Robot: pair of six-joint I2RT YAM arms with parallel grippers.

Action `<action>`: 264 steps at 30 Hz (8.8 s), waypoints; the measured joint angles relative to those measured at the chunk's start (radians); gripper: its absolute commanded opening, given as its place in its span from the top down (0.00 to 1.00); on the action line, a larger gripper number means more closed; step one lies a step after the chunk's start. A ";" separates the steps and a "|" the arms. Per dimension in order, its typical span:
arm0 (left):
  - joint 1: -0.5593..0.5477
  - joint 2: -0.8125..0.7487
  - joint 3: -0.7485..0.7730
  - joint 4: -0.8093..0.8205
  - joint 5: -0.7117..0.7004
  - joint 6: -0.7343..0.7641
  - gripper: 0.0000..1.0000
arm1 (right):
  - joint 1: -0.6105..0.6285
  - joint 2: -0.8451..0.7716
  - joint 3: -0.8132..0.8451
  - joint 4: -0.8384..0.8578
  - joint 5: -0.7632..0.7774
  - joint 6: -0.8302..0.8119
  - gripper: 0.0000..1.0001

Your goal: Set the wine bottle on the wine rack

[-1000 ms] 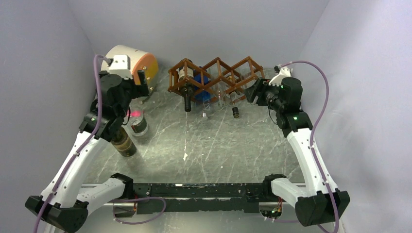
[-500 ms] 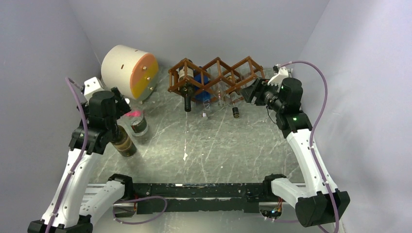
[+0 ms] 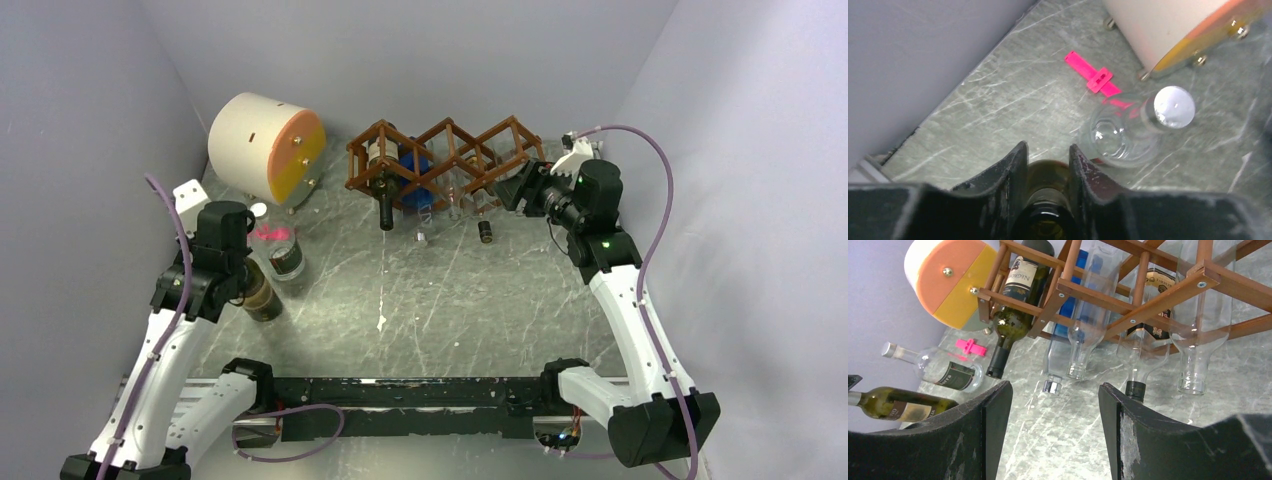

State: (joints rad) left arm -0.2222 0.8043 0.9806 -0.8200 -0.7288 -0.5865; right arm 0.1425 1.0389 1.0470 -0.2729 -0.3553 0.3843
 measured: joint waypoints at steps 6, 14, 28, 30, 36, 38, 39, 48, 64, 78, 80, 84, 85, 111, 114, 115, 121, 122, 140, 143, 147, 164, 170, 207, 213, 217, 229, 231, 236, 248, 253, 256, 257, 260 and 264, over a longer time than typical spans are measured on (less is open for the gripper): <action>0.003 -0.020 0.004 -0.018 0.040 0.056 0.93 | 0.001 0.004 0.000 0.008 0.000 0.007 0.33; 0.003 -0.025 0.063 -0.005 0.409 0.233 0.93 | 0.002 0.004 0.000 0.029 -0.011 0.015 0.32; -0.023 0.077 0.077 0.229 0.881 0.418 0.93 | 0.043 -0.008 0.000 0.020 -0.043 -0.033 0.26; -0.065 0.117 0.077 0.252 0.879 0.438 0.93 | 0.072 -0.012 0.000 0.021 -0.036 -0.035 0.25; -0.288 0.218 0.089 0.293 0.777 0.484 0.93 | 0.205 -0.010 0.000 0.021 0.034 -0.051 0.23; -0.351 0.251 0.098 0.301 0.732 0.496 0.92 | 0.259 -0.004 0.000 0.021 0.071 -0.058 0.23; -0.370 0.261 0.100 0.303 0.716 0.501 0.87 | 0.285 0.000 0.000 0.021 0.086 -0.061 0.23; -0.420 0.259 0.099 0.370 0.634 0.522 0.31 | 0.417 0.026 0.000 0.042 0.163 -0.085 0.21; -0.421 0.101 0.103 0.488 0.595 0.488 0.31 | 0.664 0.118 0.001 0.142 0.133 -0.179 0.21; -0.421 -0.174 0.079 0.632 0.348 0.443 0.33 | 0.872 0.435 0.208 0.220 0.267 -0.175 0.23; -0.421 -0.180 0.071 0.632 0.326 0.439 0.33 | 0.885 0.478 0.251 0.225 0.278 -0.177 0.26; -0.421 -0.181 0.064 0.629 0.296 0.432 0.34 | 0.902 0.557 0.332 0.222 0.304 -0.187 0.38; -0.421 -0.180 0.064 0.627 0.291 0.431 0.34 | 0.906 0.576 0.349 0.222 0.313 -0.191 0.41; -0.421 -0.031 0.063 0.583 0.307 0.352 0.20 | 0.961 0.300 -0.163 0.670 0.514 -0.255 1.00; -0.421 0.010 0.063 0.575 0.344 0.328 0.18 | 0.965 0.254 -0.221 0.698 0.529 -0.248 1.00; -0.421 0.027 0.063 0.568 0.359 0.318 0.18 | 0.965 0.238 -0.238 0.701 0.530 -0.245 1.00; -0.417 0.121 0.063 0.516 0.452 0.284 0.17 | 0.966 0.145 -0.314 0.672 0.545 -0.223 1.00; -0.413 0.129 0.063 0.512 0.472 0.285 0.17 | 0.966 0.131 -0.322 0.662 0.549 -0.217 1.00; -0.396 -0.038 -0.278 0.435 0.938 0.869 0.13 | 0.945 0.160 -0.208 0.410 0.652 -0.036 1.00; -0.396 -0.010 -0.323 0.496 0.969 0.893 0.13 | 0.935 0.176 -0.156 0.352 0.658 -0.013 1.00; -0.396 0.073 -0.353 0.615 0.968 0.830 0.15 | 0.921 0.188 -0.107 0.282 0.657 0.017 1.00; -0.425 0.211 -0.521 1.017 0.966 0.792 0.19 | 0.663 0.163 -0.101 0.176 0.391 0.201 1.00; -0.449 0.294 -0.521 1.083 0.946 0.839 0.17 | 0.616 0.151 -0.100 0.145 0.312 0.196 1.00; -0.483 0.318 -0.527 1.113 1.000 0.989 0.93 | 0.587 0.126 -0.024 0.038 0.096 0.088 0.44; -0.502 0.259 -0.410 0.879 0.953 1.138 0.93 | 0.582 0.018 -0.019 0.044 0.100 0.106 0.28; -0.506 0.232 -0.293 0.732 0.909 1.327 0.93 | 0.583 -0.010 0.065 0.017 0.076 0.080 0.28; -0.506 0.238 -0.168 0.704 0.802 1.848 0.93 | 0.583 0.031 0.258 -0.259 0.089 -0.115 0.28; -0.506 0.238 -0.168 0.709 0.799 1.907 0.93 | 0.583 0.032 0.265 -0.300 0.095 -0.140 0.28; -0.506 0.255 -0.135 0.734 0.799 2.017 0.93 | 0.586 0.055 0.266 -0.354 0.093 -0.182 0.27; -0.512 0.341 -0.039 0.791 0.756 2.193 0.93 | 0.611 0.229 0.273 -0.397 0.089 -0.241 0.28; -0.515 0.386 -0.019 0.810 0.723 2.261 0.93 | 0.612 0.267 0.325 -0.399 0.085 -0.275 0.28; -0.515 0.388 -0.019 0.818 0.717 2.284 0.93 | 0.612 0.278 0.331 -0.399 0.088 -0.287 0.30; -0.516 0.388 -0.019 0.822 0.716 2.287 0.93 | 0.612 0.282 0.331 -0.399 0.085 -0.290 0.31; -0.515 0.387 -0.019 0.825 0.716 2.289 0.93 | 0.612 0.290 0.331 -0.395 0.073 -0.296 0.34; -0.516 0.387 -0.019 0.835 0.718 2.293 0.93 | 0.612 0.298 0.331 -0.379 0.059 -0.298 0.36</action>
State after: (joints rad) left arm -0.7380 1.1912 0.9619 0.0147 -0.0109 1.7065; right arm 0.7547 1.3373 1.3781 -0.6521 -0.2962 0.0860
